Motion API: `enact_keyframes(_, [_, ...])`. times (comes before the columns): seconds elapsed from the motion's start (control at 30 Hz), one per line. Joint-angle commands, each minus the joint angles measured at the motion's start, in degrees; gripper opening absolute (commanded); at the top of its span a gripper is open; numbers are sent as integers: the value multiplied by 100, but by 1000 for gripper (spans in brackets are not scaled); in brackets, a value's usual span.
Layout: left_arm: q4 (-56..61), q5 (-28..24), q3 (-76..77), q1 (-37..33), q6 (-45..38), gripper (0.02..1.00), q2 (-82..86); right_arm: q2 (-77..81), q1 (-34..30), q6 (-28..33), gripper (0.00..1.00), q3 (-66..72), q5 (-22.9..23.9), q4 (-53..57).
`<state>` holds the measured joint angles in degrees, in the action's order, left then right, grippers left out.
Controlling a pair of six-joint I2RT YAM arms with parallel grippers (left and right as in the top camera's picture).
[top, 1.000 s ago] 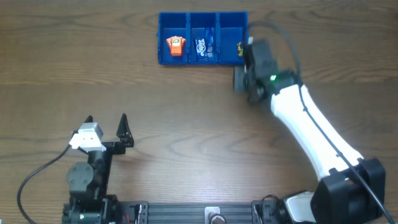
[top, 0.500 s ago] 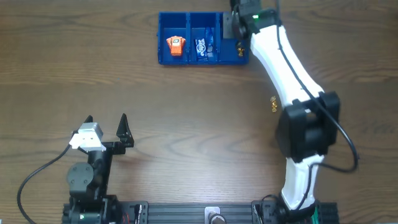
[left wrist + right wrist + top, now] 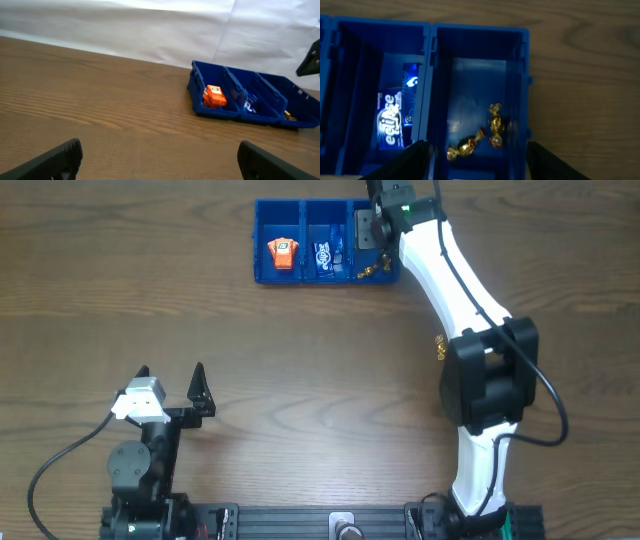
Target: Sort Candies Into Trays
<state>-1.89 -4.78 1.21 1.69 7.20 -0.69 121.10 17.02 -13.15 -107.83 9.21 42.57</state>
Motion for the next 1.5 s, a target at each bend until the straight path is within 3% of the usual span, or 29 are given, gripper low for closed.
enact_keyframes(0.03, [-219,-103,-92,-22,-81,998,37,-1370,-155,127,658,885,243,-243])
enact_keyframes(0.27, [-219,-103,-92,-22,-81,998,37,-3152,-592,-33,658,3292,138,-518])
enact_keyframes(0.43, [-219,-103,-92,-22,-81,998,37,-3432,-1029,-57,645,4610,-411,-492])
enact_keyframes(0.57, [-219,-103,-92,-22,-81,998,37,-3340,-1163,44,638,5246,-463,-636])
enact_keyframes(1.23, [-219,-103,-92,-22,-81,998,37,-2302,-1517,127,612,5460,-487,-1351])
enact_keyframes(1.5, [-219,-103,-92,-22,-81,998,37,-2201,-1517,125,503,5460,-507,-1379])
